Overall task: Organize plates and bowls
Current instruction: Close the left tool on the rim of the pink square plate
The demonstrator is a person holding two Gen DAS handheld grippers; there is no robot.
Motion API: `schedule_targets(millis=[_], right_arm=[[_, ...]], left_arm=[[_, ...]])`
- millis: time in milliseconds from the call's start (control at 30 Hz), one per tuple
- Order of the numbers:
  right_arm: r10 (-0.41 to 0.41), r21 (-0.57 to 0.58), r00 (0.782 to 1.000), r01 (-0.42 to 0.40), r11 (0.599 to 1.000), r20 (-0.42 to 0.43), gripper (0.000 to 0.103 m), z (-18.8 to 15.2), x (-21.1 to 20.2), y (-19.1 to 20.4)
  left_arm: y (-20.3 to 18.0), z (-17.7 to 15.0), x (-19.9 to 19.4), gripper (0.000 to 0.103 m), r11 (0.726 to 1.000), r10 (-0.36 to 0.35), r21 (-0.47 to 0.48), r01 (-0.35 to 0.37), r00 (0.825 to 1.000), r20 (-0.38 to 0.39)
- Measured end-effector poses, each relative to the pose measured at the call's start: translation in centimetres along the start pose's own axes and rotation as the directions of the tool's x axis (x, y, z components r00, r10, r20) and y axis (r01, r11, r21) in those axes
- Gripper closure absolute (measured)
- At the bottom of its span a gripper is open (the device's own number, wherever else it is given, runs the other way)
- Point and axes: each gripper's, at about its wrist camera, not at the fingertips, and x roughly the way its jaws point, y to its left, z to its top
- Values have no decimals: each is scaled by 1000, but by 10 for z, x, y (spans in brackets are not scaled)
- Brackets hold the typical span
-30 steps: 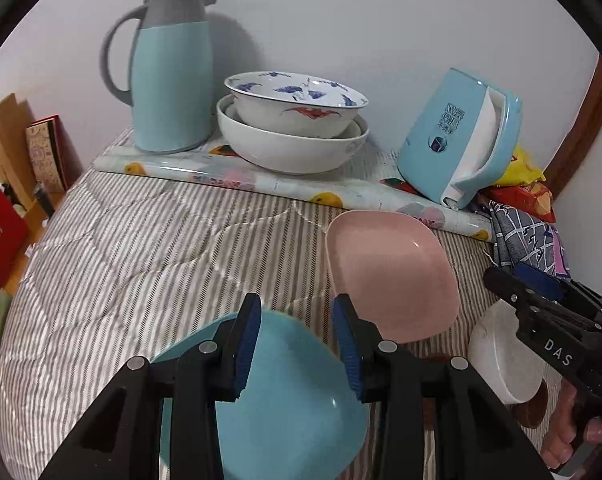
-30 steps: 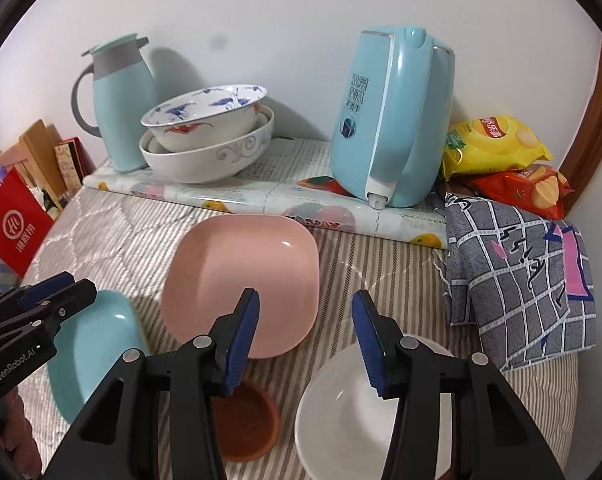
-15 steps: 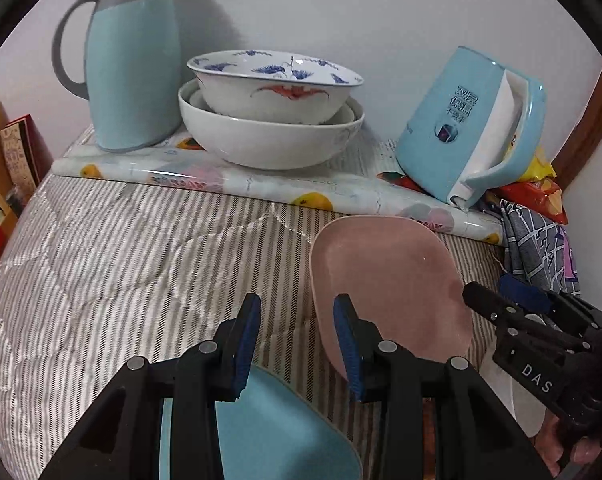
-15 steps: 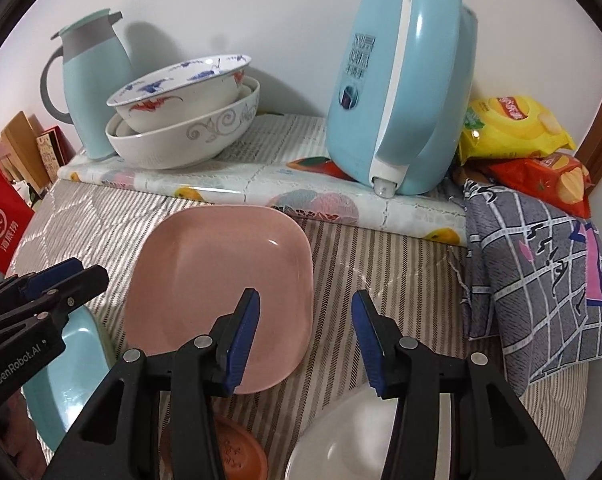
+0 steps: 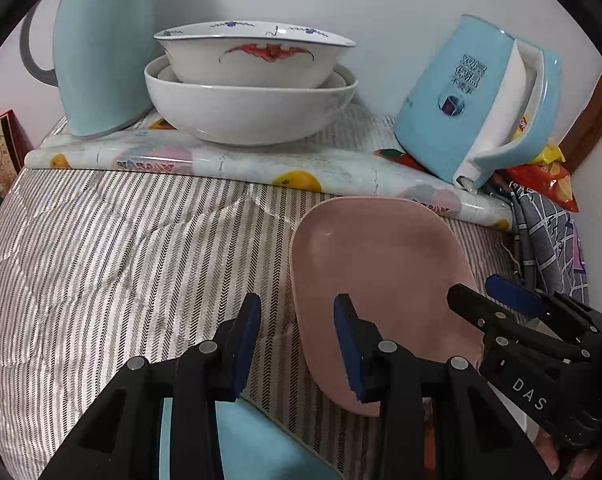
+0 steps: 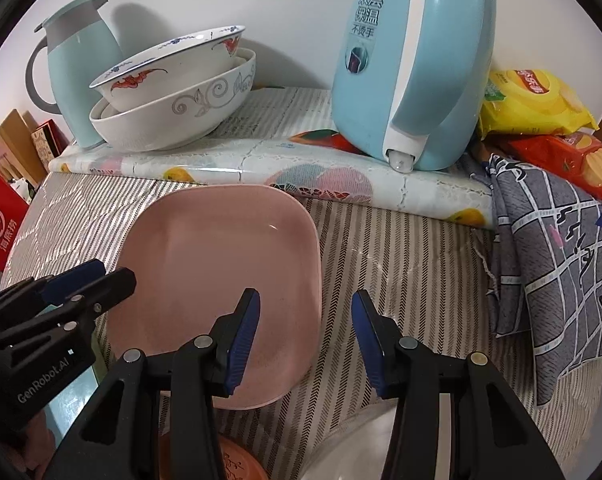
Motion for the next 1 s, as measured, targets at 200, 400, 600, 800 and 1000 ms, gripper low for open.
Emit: schedule_targets(millis=[200,400,600,800,1000], right_arm=[[6,9,1000,-6,1000,-24,66,2,8,-3],[-9,1,998,9,1000,-56,80,5,16,-2],[-25,-16,997,23,1000,-70,93,6,22,1],[-33,-10,998,32,999,-55,97,4,21,0],[-21,11,1000,22,1000,-6,97,2,6,-3]], left_arm=[[0,1,9,67,1000,-9,-11,9,1000,-11],[0,2,16,72,1000,-5,-9,5,1000,-17],[-6,1,25,87,1000,-19,9,20,999,-37],[-5,0,22,95,1000,-9,8,10,1000,-18],[-6,3,3,95,1000,-1,23,1,1000,18]])
